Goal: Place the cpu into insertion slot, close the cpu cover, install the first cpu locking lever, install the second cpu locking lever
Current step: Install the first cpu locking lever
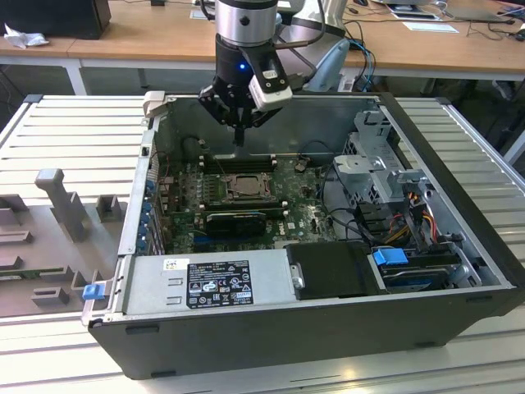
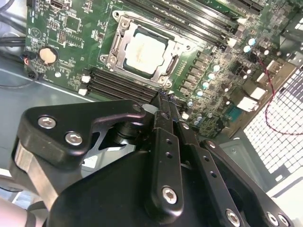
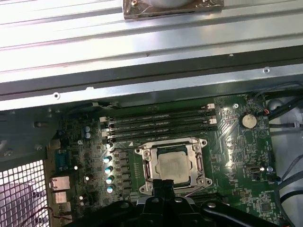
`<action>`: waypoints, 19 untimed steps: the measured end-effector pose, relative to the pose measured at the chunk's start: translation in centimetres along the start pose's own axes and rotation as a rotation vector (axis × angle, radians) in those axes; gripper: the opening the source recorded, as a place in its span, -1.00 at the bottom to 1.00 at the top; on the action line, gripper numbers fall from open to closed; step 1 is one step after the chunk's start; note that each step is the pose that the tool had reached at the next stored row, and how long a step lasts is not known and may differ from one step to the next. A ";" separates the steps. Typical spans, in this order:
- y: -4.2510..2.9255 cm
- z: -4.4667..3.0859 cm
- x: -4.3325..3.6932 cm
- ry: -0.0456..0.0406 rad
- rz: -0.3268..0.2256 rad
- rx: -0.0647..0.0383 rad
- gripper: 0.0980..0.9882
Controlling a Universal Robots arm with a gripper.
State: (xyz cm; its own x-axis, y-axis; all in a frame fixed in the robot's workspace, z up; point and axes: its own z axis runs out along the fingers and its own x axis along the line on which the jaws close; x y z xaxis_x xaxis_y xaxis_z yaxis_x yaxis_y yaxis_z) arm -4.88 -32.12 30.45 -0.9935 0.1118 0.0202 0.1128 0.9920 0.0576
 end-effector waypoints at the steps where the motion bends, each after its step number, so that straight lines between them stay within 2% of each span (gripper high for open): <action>1: 0.00 0.00 0.00 0.0009 -0.016 0.000 -0.98; 4: 0.00 0.00 0.00 0.0037 -0.063 0.001 -0.98; 7: 0.00 0.00 0.00 0.0073 -0.136 0.003 -0.98; 19: 0.00 0.00 0.00 0.0134 -0.254 0.005 -0.98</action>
State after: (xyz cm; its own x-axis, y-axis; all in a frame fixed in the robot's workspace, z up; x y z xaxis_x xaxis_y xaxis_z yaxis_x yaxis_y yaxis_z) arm -4.88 -32.12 30.45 -0.9898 -0.1415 0.0190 -0.1402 0.9884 0.0576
